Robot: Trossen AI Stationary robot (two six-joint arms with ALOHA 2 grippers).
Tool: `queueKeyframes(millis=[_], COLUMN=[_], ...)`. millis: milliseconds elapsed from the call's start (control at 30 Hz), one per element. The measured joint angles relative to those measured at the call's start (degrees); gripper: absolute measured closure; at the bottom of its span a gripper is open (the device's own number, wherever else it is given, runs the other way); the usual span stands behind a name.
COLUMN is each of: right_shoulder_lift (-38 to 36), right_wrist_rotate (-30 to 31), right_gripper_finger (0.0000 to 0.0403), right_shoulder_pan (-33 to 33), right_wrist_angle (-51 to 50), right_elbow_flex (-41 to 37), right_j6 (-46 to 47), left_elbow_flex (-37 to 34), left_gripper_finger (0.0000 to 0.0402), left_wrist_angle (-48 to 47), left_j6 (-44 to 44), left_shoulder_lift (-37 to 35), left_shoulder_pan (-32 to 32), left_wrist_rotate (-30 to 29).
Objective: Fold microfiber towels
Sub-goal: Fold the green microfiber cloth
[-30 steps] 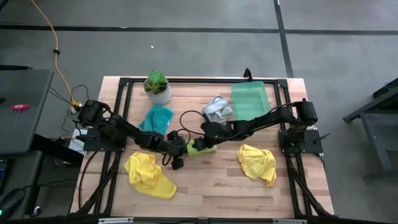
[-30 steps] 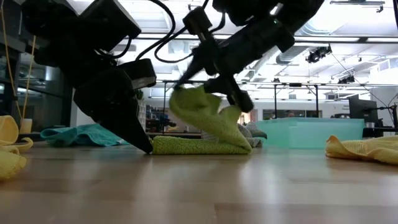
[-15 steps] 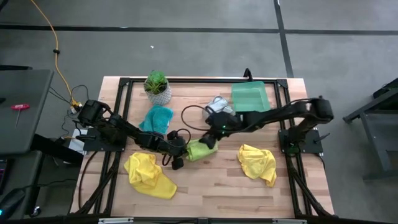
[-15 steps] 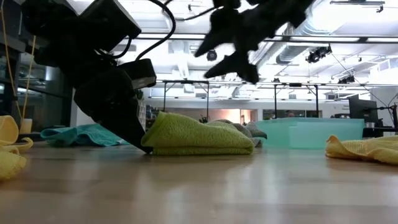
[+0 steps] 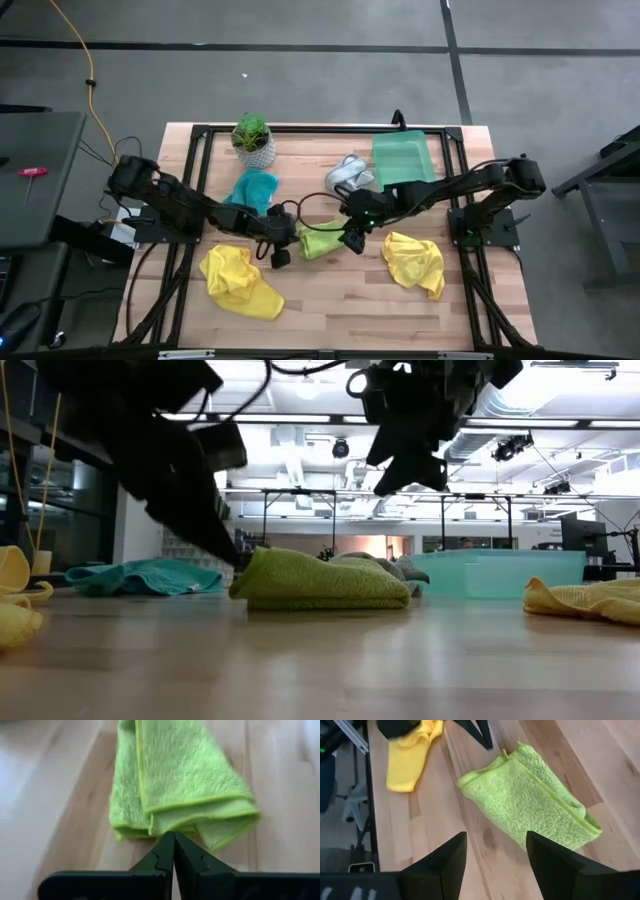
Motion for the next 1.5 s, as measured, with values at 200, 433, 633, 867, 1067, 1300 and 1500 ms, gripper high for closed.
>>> queueKeyframes(millis=[200, 433, 633, 867, 1067, 1300, 1500], right_shoulder_lift=[-1.7, -6.8, -9.6, -9.9, -9.9, -9.9, -9.9], right_wrist_rotate=[0.1, 4.5, 8.1, 9.2, 9.9, 11.6, 11.7], right_gripper_finger=[0.0206, 0.0206, 0.0206, 0.0206, 0.0206, 0.0206, 0.0206], right_shoulder_pan=[0.0, 0.2, 0.1, 0.1, 0.1, 0.1, 0.1], right_wrist_angle=[-3.0, -11.1, -12.7, -12.7, -12.6, -12.4, -12.4], right_elbow_flex=[0.0, 0.0, 0.0, 0.0, 0.0, 0.0, 0.0], right_j6=[-1.8, -2.5, -2.3, -2.1, -1.4, -0.5, 0.9], left_elbow_flex=[0.0, 0.0, 0.1, 0.1, 0.1, 0.1, 0.1], left_gripper_finger=[0.0401, 0.0363, 0.027, 0.0185, 0.0171, 0.0171, 0.0174], left_wrist_angle=[-0.8, -0.6, -0.3, 2.4, 5.2, 9.0, 10.5], left_j6=[4.5, 12.1, 21.5, 32.4, 35.3, 38.4, 38.9], left_shoulder_lift=[-3.6, -2.7, -2.7, 0.3, 2.9, 6.5, 7.9], left_shoulder_pan=[-0.1, -1.4, -2.5, -2.3, -2.3, -2.3, -2.3], left_wrist_rotate=[1.0, 1.1, -2.4, -3.1, -4.3, -4.6, -10.7])
